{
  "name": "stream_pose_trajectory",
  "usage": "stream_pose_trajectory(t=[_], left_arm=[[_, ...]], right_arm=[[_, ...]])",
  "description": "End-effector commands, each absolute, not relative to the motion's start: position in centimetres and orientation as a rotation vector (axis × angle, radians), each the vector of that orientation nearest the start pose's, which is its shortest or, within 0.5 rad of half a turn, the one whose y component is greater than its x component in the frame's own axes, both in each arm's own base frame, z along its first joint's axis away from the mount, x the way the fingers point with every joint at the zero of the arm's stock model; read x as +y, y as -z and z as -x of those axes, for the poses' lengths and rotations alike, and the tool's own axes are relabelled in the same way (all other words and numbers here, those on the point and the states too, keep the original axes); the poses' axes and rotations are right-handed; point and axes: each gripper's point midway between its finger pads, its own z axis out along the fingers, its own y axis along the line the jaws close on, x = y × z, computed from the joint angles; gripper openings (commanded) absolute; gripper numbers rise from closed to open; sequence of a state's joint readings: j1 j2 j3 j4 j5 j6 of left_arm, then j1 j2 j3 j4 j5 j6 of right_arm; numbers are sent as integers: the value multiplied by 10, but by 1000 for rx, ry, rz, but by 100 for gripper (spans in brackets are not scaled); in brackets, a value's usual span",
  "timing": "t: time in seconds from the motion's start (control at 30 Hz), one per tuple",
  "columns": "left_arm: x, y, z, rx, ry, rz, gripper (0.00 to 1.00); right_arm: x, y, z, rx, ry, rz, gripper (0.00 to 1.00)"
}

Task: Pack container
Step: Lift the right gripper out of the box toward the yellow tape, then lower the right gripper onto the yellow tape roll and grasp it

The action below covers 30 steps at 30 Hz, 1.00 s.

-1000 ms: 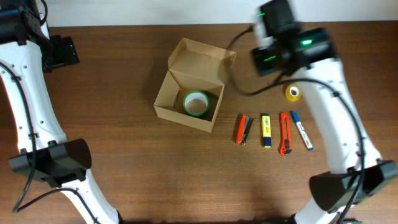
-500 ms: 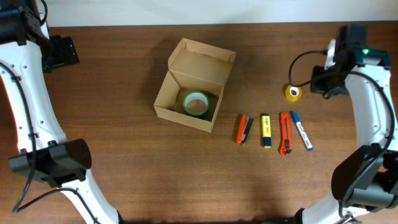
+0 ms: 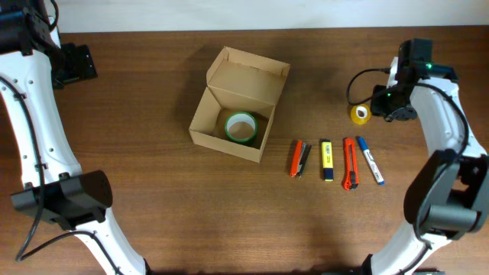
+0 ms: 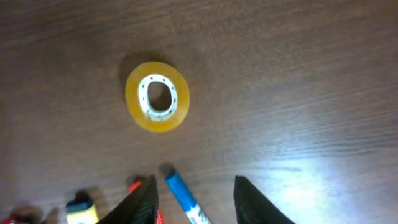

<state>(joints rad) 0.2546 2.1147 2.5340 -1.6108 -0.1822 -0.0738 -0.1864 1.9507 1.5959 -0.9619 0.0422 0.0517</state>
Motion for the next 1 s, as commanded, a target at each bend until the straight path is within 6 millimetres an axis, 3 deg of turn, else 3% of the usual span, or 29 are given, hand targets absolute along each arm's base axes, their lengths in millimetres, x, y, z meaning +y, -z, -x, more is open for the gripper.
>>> stream_pose_trajectory(t=[0.0, 0.3, 0.7, 0.97], left_arm=[[142, -279, -422, 2692, -290, 485, 99], [142, -279, -422, 2692, -290, 484, 99], [142, -279, -422, 2692, -290, 484, 99], [142, -279, -422, 2692, -290, 484, 99]], right_arm=[[-85, -74, -424, 2896, 69, -364, 46], [-89, -56, -443, 2882, 71, -362, 58], [-93, -27, -458, 2886, 81, -365, 60], [-94, -20, -464, 2873, 82, -364, 60]])
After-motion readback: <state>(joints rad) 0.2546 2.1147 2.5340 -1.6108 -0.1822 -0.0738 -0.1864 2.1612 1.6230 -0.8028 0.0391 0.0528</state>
